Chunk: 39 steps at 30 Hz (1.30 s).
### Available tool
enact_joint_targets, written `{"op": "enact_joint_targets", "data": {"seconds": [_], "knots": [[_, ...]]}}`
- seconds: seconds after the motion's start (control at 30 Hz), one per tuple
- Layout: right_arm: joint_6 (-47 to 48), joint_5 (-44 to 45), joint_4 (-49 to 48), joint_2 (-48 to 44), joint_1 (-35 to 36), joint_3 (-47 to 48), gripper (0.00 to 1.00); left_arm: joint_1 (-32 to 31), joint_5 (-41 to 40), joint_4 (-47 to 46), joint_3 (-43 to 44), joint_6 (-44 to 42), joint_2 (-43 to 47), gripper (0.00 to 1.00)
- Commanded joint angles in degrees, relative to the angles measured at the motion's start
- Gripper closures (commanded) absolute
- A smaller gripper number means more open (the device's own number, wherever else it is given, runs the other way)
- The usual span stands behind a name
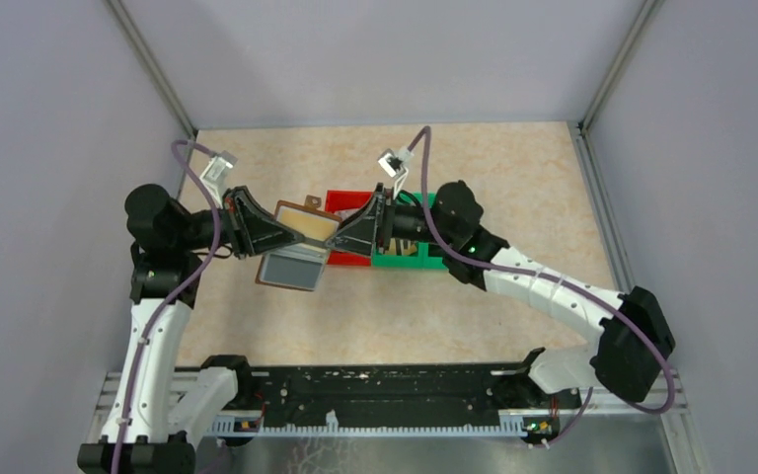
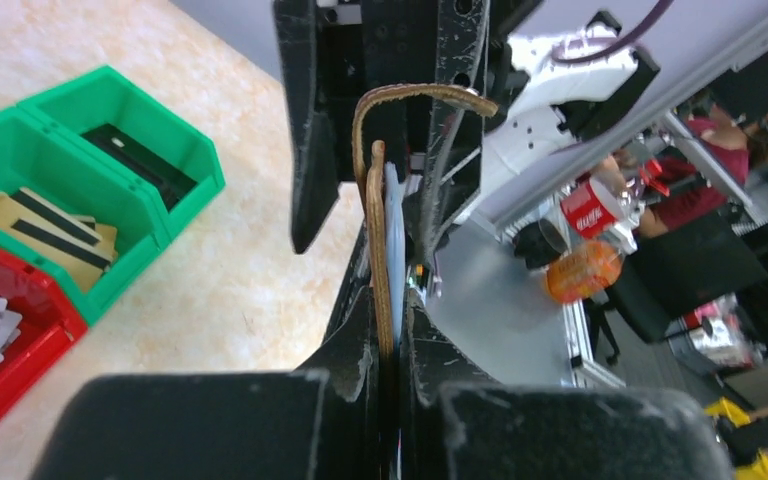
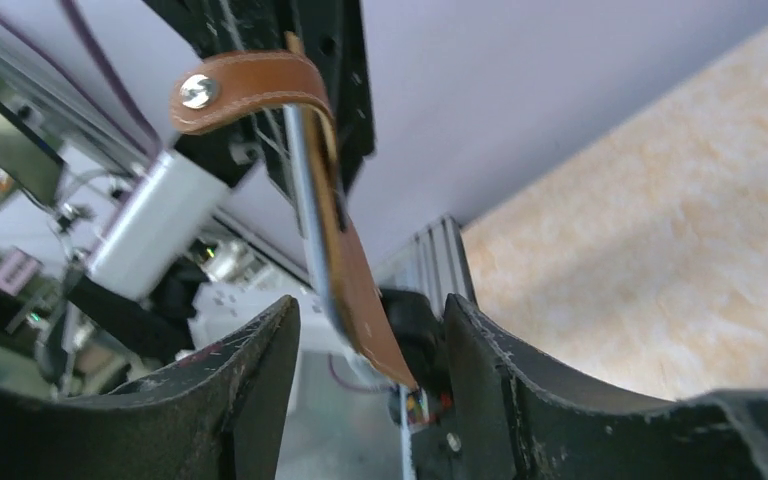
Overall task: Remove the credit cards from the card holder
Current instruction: Remove the credit card from the card holder.
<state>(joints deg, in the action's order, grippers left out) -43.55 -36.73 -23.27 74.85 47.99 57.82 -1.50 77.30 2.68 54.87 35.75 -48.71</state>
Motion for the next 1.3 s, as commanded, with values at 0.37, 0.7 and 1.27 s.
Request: {"op": "enact_joint_targets", "data": {"seconds": [0.37,0.7,1.27], "knots": [[-16.9,9.0,-34.7,4.3,3.8,-3.8,0.60,0.0,-11.3,-24.3,-7.3,27.7,3.5,1.00],[-17.4,4.1,-30.1,6.1,3.3,-1.3,1.00,0.0,-10.9,-18.3,-7.2,20.7,3.0,0.81],[22.6,-17.7,38.2,10.2,1.4,25.2,1.00,-0.1,3.7,10.7,-0.4,-16.1,1.1,0.73]]}}
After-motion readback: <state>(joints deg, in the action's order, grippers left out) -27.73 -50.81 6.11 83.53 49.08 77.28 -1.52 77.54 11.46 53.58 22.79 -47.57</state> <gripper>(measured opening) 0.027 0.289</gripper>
